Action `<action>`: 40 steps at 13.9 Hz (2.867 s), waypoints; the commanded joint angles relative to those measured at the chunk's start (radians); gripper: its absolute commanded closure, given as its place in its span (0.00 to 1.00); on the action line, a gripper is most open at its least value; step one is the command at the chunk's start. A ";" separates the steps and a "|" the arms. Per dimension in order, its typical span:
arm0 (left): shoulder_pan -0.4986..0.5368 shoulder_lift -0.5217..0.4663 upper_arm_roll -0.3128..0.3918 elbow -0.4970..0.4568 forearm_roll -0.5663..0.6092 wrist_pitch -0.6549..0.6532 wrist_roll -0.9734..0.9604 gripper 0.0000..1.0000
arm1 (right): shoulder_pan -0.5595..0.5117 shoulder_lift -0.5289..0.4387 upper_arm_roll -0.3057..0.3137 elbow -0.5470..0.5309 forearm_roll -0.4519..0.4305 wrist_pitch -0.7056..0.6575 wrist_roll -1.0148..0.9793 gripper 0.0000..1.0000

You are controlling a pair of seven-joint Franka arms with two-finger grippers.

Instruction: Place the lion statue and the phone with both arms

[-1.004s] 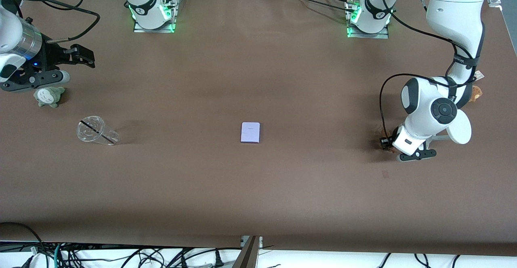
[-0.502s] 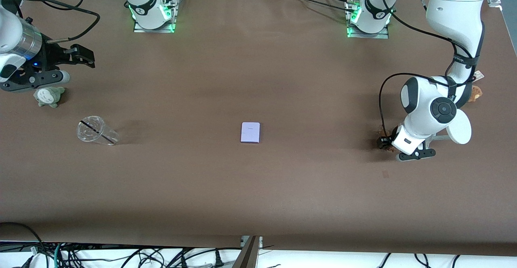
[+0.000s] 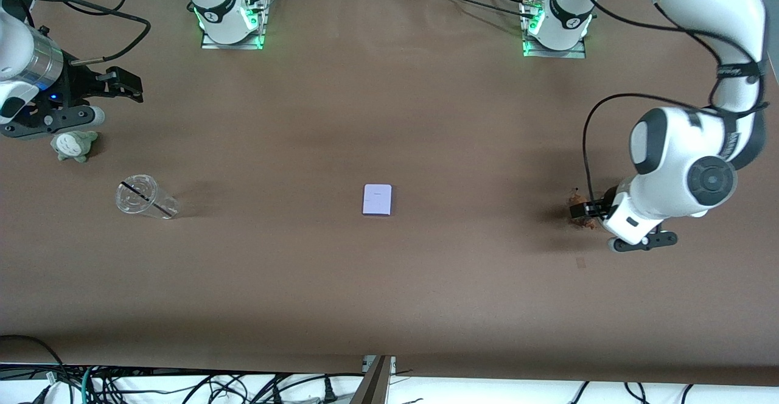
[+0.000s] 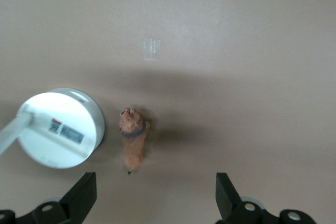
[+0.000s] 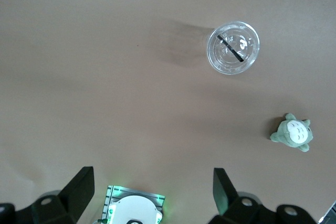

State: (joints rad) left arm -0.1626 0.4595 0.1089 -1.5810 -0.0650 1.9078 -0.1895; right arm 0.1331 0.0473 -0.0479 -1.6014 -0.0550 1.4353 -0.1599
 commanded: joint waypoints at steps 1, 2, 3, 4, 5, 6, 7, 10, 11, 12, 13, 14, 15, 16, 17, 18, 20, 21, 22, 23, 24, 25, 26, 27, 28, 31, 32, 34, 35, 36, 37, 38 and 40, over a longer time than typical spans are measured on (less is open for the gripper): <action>0.012 -0.063 0.008 0.075 -0.010 -0.099 -0.001 0.00 | 0.000 0.008 0.002 0.023 0.014 -0.010 0.002 0.00; 0.023 -0.106 0.011 0.075 -0.012 -0.101 -0.001 0.00 | 0.002 0.008 0.006 0.023 0.015 -0.007 0.006 0.00; 0.041 -0.145 0.011 0.073 -0.012 -0.111 0.001 0.00 | 0.009 0.011 0.008 0.023 0.017 -0.003 0.008 0.00; 0.052 -0.185 0.012 0.075 -0.012 -0.140 0.001 0.00 | 0.026 0.023 0.008 0.023 0.026 -0.001 0.010 0.00; 0.066 -0.221 0.012 0.075 -0.012 -0.163 0.001 0.00 | 0.042 0.032 0.008 0.024 0.038 0.001 0.040 0.00; 0.093 -0.255 0.011 0.075 -0.012 -0.188 0.002 0.00 | 0.058 0.039 0.008 0.024 0.046 0.011 0.092 0.00; 0.116 -0.281 0.011 0.073 -0.010 -0.222 0.008 0.00 | 0.083 0.045 0.008 0.024 0.053 0.043 0.129 0.00; 0.143 -0.340 0.008 0.070 -0.009 -0.315 0.047 0.00 | 0.161 0.088 0.008 0.023 0.078 0.117 0.258 0.00; 0.146 -0.360 0.006 0.062 -0.007 -0.335 0.050 0.00 | 0.192 0.106 0.008 0.023 0.080 0.147 0.310 0.00; 0.149 -0.367 -0.003 0.056 0.010 -0.354 0.056 0.00 | 0.229 0.130 0.008 0.023 0.080 0.178 0.366 0.00; 0.167 -0.371 -0.038 0.047 0.033 -0.357 0.061 0.00 | 0.261 0.153 0.008 0.023 0.080 0.212 0.422 0.00; 0.191 -0.372 -0.070 0.042 0.046 -0.357 0.062 0.00 | 0.290 0.179 0.008 0.023 0.080 0.244 0.472 0.00; 0.193 -0.368 -0.077 0.045 0.047 -0.357 0.062 0.00 | 0.315 0.204 0.008 0.023 0.080 0.273 0.521 0.00; 0.195 -0.357 -0.077 0.050 0.047 -0.360 0.062 0.00 | 0.336 0.232 0.008 0.023 0.080 0.302 0.557 0.00; 0.198 -0.343 -0.078 0.053 0.047 -0.363 0.062 0.00 | 0.359 0.262 0.008 0.023 0.080 0.336 0.595 0.00; 0.198 -0.334 -0.077 0.058 0.047 -0.363 0.061 0.00 | 0.381 0.290 0.008 0.023 0.080 0.367 0.644 0.00; 0.199 -0.331 -0.077 0.061 0.047 -0.363 0.061 0.00 | 0.427 0.363 0.008 0.024 0.080 0.434 0.759 0.00; 0.199 -0.331 -0.077 0.061 0.047 -0.363 0.061 0.00 | 0.460 0.409 0.008 0.041 0.077 0.465 0.799 0.00; 0.199 -0.329 -0.077 0.062 0.047 -0.363 0.061 0.00 | 0.479 0.460 0.008 0.085 0.077 0.485 0.819 0.00; 0.199 -0.329 -0.077 0.064 0.047 -0.363 0.061 0.00 | 0.494 0.506 0.008 0.130 0.077 0.488 0.839 0.00; 0.201 -0.329 -0.075 0.062 0.045 -0.363 0.062 0.00 | 0.508 0.544 0.008 0.168 0.077 0.488 0.868 0.00; 0.199 -0.329 -0.074 0.064 0.045 -0.363 0.062 0.00 | 0.517 0.584 0.008 0.211 0.077 0.497 0.893 0.00; 0.199 -0.328 -0.074 0.064 0.047 -0.363 0.061 0.00 | 0.523 0.617 0.008 0.240 0.077 0.511 0.914 0.00; 0.198 -0.328 -0.074 0.065 0.047 -0.363 0.061 0.00 | 0.525 0.638 0.008 0.248 0.078 0.531 0.942 0.00; 0.199 -0.328 -0.074 0.065 0.047 -0.363 0.061 0.00 | 0.528 0.657 0.008 0.248 0.078 0.565 0.960 0.00; 0.199 -0.328 -0.072 0.065 0.045 -0.363 0.062 0.00 | 0.536 0.707 0.010 0.248 0.080 0.638 1.011 0.00; 0.199 -0.328 -0.072 0.065 0.045 -0.363 0.062 0.00 | 0.543 0.721 0.019 0.250 0.080 0.671 1.033 0.00; 0.199 -0.328 -0.071 0.065 0.045 -0.362 0.062 0.00 | 0.543 0.747 0.036 0.252 0.080 0.718 1.068 0.00; 0.199 -0.328 -0.071 0.065 0.047 -0.362 0.062 0.00 | 0.543 0.758 0.036 0.253 0.080 0.741 1.073 0.00; 0.199 -0.328 -0.071 0.065 0.045 -0.362 0.062 0.00 | 0.543 0.769 0.037 0.255 0.080 0.760 1.074 0.00; 0.199 -0.328 -0.071 0.065 0.045 -0.363 0.062 0.00 | 0.546 0.778 0.037 0.255 0.080 0.786 1.074 0.00; 0.199 -0.328 -0.071 0.065 0.045 -0.363 0.062 0.00 | 0.549 0.792 0.036 0.255 0.078 0.812 1.073 0.00; 0.201 -0.328 -0.069 0.065 0.045 -0.362 0.064 0.00 | 0.563 0.816 0.037 0.262 0.078 0.867 1.073 0.00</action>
State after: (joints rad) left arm 0.0260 0.1319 0.0483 -1.5236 -0.0369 1.5515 -0.1487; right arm 0.6822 0.8233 -0.0125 -1.3821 0.0109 2.2675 0.9005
